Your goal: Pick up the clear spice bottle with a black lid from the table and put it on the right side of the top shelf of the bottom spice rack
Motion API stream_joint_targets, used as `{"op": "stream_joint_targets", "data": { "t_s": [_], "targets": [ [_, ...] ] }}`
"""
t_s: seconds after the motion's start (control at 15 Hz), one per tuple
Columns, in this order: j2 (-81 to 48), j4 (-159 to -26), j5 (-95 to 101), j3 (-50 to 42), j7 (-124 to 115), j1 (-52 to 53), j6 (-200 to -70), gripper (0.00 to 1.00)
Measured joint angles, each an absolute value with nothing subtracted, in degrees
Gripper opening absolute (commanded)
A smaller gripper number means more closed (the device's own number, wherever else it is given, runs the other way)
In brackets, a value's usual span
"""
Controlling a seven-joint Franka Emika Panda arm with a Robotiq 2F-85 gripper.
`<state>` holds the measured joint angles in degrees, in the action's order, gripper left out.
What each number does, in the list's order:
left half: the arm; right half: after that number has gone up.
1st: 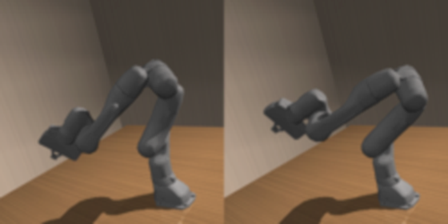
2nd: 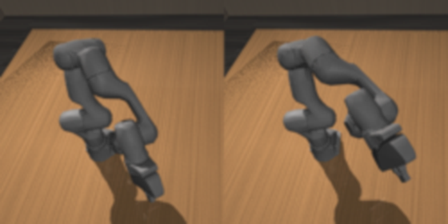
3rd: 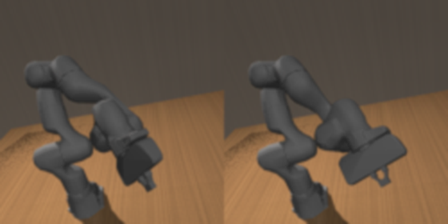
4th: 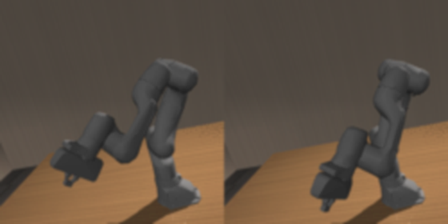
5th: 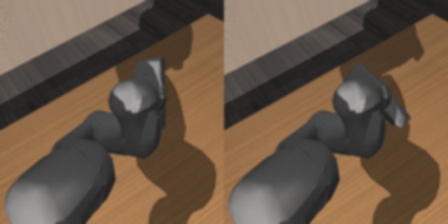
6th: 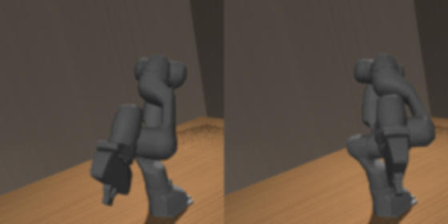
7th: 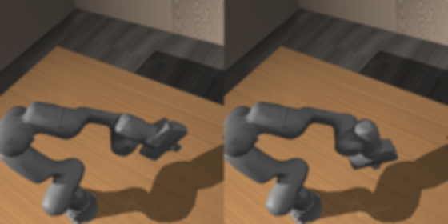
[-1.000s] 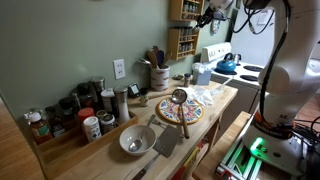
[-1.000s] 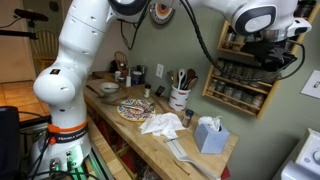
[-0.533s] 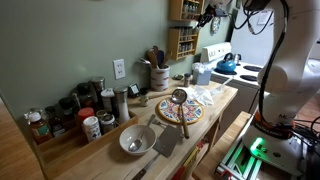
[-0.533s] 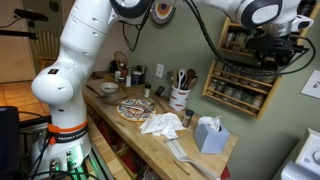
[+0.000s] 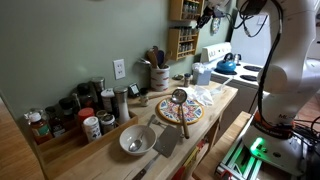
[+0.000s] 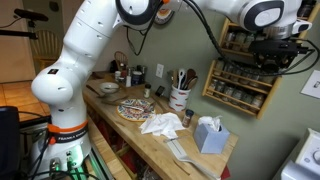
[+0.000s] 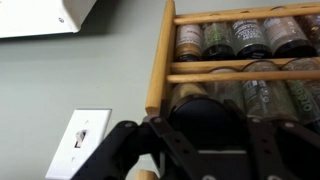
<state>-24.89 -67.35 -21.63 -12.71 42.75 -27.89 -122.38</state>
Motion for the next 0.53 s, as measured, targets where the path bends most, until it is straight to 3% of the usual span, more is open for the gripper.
{"op": "stream_joint_targets", "data": {
  "t_s": [0.33,0.4,0.47,0.53],
  "targets": [
    [-26.4,-65.2,-18.8,-12.7,43.7,-27.4,-121.9,0.31],
    [-26.6,-64.8,-18.4,-12.7,43.9,-27.3,-121.8,0.43],
    [-26.8,-64.5,-18.0,-12.7,43.9,-27.2,-121.7,0.73],
    [-27.0,-64.4,-17.8,-12.7,43.9,-27.1,-121.5,0.81]
  ]
}}
